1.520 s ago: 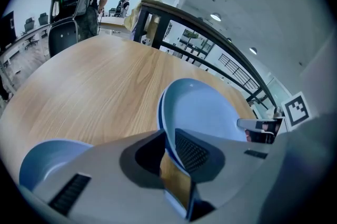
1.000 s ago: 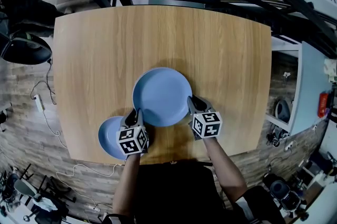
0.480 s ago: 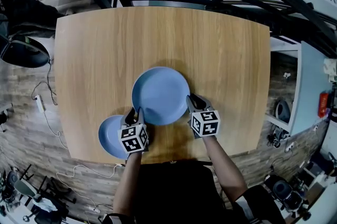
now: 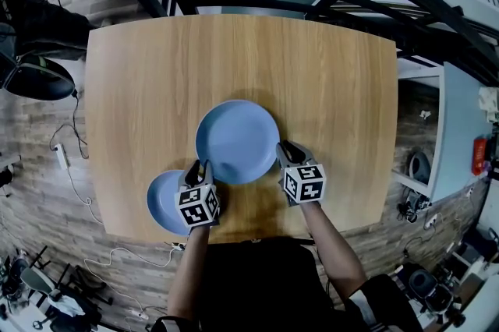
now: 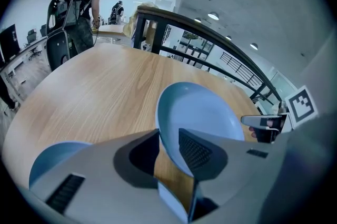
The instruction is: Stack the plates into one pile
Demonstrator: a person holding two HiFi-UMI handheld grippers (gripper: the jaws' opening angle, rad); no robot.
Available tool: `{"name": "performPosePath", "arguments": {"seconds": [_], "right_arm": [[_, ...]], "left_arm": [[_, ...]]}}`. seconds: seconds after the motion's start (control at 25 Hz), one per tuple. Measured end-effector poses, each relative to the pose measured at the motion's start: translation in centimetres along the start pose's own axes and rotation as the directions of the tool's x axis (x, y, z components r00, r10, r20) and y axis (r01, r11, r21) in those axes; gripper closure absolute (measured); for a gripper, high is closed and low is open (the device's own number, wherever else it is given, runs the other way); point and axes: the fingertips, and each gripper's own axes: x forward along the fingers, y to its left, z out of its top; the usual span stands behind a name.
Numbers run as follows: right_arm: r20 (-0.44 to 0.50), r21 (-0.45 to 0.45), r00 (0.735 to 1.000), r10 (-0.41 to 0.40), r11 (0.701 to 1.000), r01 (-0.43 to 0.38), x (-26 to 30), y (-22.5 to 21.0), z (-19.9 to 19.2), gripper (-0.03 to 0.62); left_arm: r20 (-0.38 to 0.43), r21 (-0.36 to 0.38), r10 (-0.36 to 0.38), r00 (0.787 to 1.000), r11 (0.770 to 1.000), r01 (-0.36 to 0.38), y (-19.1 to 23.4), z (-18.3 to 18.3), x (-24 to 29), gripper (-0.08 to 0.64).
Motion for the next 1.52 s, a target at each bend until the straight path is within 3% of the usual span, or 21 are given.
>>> {"name": "performPosePath", "arguments": {"seconds": [0.48,0.76,0.96,1.52], "right_arm": [[0.063,-0.006,0.998,0.026,1.0,-0.026,-2.3,1.1,0.8,0.513],[0.144,-0.023,0.988,0.056,0.998,-0.053,-4.9,2.1,1.9,0.546],[0.184,-0.041,0.98,0.078,0.997,-0.071,-7.1,2.9,2.0,0.549],[0.249,-0.093,0.949,0.193,0.98,-0.175,-10.8,5.8,1.6,0.551]], "left_arm": [[0.062,0.024,-0.008,0.998,1.0,0.007,-1.4,0.6,-3.1,0.446],[0.128,0.038,-0.004,0.992,0.999,-0.001,-2.5,1.1,-5.6,0.507],[0.192,0.015,-0.039,0.981,0.999,0.036,-4.1,1.1,-7.7,0.529],[0.272,0.022,-0.022,0.962,1.0,0.016,-6.6,-0.7,-13.2,0.537]]}}
